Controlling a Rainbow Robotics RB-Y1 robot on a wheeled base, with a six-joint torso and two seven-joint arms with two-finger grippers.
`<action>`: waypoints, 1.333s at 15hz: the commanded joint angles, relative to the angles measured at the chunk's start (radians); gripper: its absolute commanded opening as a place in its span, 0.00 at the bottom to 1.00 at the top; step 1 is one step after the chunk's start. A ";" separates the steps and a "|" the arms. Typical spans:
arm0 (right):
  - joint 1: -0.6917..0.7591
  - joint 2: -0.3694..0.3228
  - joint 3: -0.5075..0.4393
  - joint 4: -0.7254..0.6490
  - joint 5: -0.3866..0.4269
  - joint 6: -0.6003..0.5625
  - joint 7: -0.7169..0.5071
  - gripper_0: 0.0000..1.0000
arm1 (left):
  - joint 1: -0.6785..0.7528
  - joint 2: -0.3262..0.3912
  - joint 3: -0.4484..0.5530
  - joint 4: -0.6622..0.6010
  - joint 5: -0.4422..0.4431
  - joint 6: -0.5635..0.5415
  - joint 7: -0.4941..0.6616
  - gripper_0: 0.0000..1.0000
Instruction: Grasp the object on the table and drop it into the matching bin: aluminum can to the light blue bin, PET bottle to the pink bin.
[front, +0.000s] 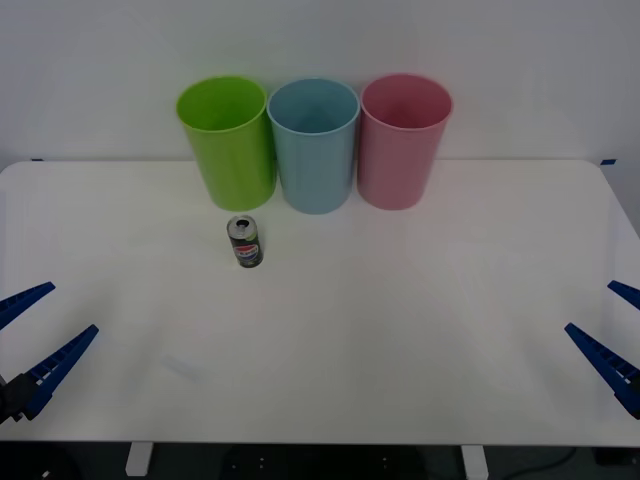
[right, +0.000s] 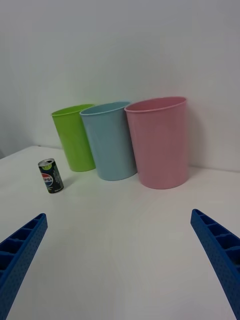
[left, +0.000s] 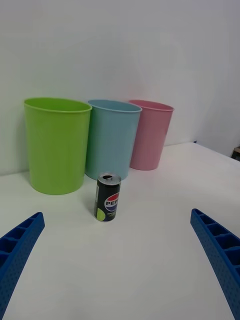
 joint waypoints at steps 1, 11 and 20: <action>0.000 0.000 0.000 0.000 0.000 0.000 0.000 1.00 | 0.005 -0.009 -0.001 0.011 -0.003 -0.001 -0.002 1.00; 0.000 0.000 0.000 0.000 0.000 0.000 0.000 1.00 | 0.001 -0.010 -0.028 0.006 -0.077 0.022 -0.031 1.00; 0.000 0.000 0.000 0.000 0.000 0.000 0.000 1.00 | -0.061 -0.122 -0.062 0.008 -0.255 0.117 -0.032 1.00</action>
